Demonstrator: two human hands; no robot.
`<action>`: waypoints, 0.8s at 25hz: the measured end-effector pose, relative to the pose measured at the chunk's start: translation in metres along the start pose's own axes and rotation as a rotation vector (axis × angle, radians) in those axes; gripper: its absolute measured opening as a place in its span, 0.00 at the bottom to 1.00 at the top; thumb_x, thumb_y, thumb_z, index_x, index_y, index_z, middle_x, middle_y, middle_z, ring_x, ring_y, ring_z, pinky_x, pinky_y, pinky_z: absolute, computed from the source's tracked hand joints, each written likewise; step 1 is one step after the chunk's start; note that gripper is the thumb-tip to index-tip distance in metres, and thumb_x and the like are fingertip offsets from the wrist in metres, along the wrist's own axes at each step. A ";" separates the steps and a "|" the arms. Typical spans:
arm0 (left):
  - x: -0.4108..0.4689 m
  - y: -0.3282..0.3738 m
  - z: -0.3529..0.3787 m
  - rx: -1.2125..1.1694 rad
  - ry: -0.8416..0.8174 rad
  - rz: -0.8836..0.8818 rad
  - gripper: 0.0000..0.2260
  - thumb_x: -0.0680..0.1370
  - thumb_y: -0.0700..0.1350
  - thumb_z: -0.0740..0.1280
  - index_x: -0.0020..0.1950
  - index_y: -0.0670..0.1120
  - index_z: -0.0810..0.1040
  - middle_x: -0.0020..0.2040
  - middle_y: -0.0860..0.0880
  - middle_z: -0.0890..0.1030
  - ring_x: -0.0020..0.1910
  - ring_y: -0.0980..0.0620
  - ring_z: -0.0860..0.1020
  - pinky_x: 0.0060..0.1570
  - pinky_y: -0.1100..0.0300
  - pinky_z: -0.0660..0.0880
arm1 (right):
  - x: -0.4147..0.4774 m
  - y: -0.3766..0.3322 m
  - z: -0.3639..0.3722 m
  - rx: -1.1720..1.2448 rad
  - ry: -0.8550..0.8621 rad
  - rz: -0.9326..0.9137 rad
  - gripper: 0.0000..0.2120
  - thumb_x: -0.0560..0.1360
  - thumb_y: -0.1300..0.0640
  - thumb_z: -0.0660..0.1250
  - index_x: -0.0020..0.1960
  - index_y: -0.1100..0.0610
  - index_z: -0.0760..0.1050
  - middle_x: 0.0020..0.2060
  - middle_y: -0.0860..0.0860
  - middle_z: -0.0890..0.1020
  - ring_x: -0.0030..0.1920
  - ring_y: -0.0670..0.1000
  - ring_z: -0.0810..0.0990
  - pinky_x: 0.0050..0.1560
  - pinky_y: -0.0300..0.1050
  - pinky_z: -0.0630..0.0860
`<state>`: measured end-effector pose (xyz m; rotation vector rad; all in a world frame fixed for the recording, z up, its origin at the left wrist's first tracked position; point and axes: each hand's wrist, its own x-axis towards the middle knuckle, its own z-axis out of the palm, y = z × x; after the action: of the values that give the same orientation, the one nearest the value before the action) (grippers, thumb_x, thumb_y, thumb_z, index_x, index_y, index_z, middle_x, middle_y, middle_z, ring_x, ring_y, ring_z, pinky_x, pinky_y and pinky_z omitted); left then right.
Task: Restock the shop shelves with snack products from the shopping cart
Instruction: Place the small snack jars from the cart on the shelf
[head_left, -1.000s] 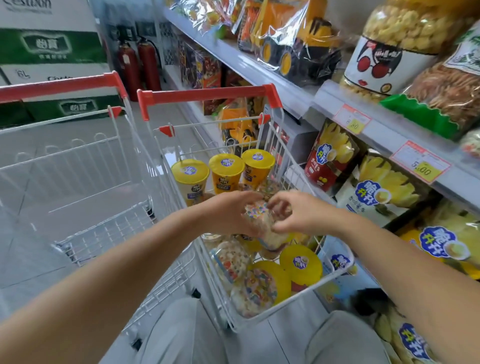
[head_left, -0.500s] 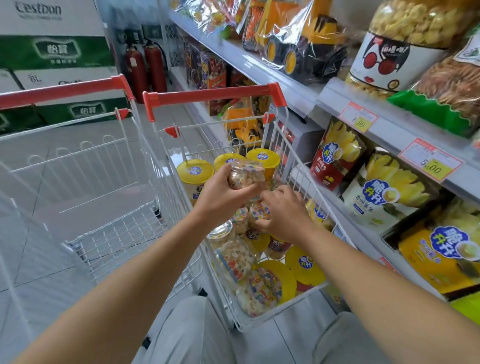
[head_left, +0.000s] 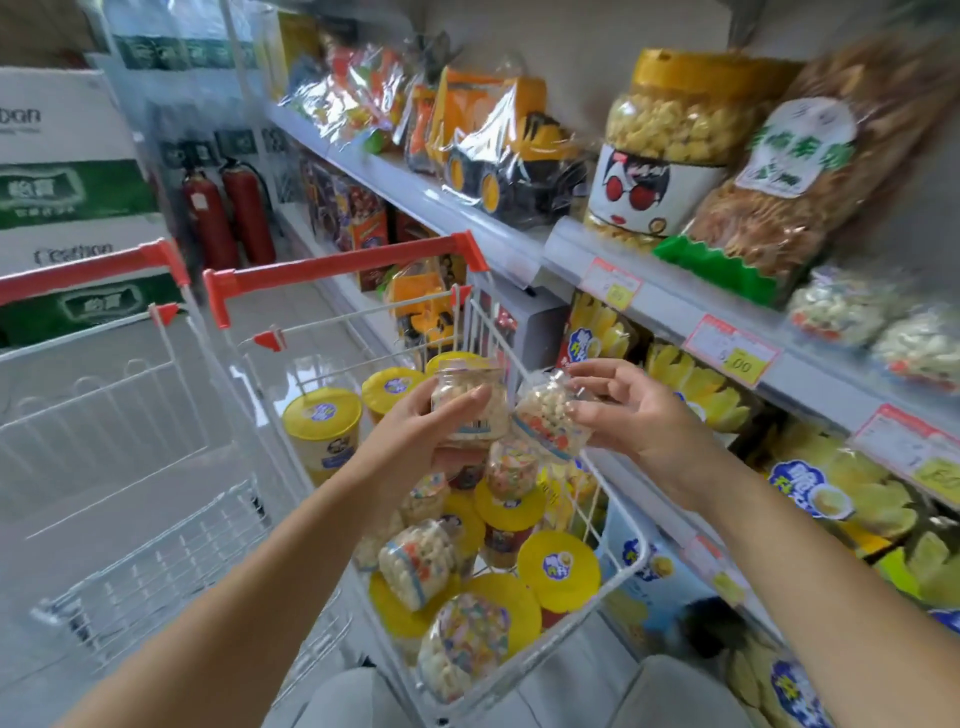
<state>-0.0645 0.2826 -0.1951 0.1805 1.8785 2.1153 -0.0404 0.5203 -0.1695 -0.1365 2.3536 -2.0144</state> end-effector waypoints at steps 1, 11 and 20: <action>0.003 0.007 0.009 -0.048 -0.041 0.010 0.36 0.65 0.58 0.77 0.70 0.48 0.73 0.58 0.48 0.84 0.55 0.42 0.83 0.52 0.48 0.81 | -0.006 -0.010 -0.011 0.034 0.036 -0.025 0.19 0.70 0.58 0.75 0.59 0.50 0.76 0.58 0.52 0.81 0.56 0.50 0.82 0.49 0.45 0.80; 0.038 0.100 0.153 -0.319 -0.385 -0.008 0.23 0.72 0.50 0.72 0.65 0.44 0.75 0.50 0.39 0.82 0.41 0.43 0.83 0.39 0.51 0.82 | -0.080 -0.132 -0.165 -0.282 0.530 -0.379 0.17 0.68 0.60 0.76 0.51 0.47 0.75 0.48 0.45 0.79 0.45 0.38 0.78 0.46 0.32 0.76; 0.062 0.117 0.226 -0.084 -0.494 0.174 0.31 0.70 0.56 0.75 0.67 0.42 0.74 0.66 0.38 0.77 0.54 0.46 0.83 0.43 0.59 0.81 | -0.057 -0.111 -0.291 -0.624 0.614 0.118 0.15 0.72 0.65 0.73 0.56 0.54 0.76 0.54 0.56 0.79 0.47 0.51 0.77 0.47 0.53 0.79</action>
<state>-0.0739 0.5044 -0.0558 0.7926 1.5237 2.0088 -0.0046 0.7946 -0.0164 0.6799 3.1807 -1.3216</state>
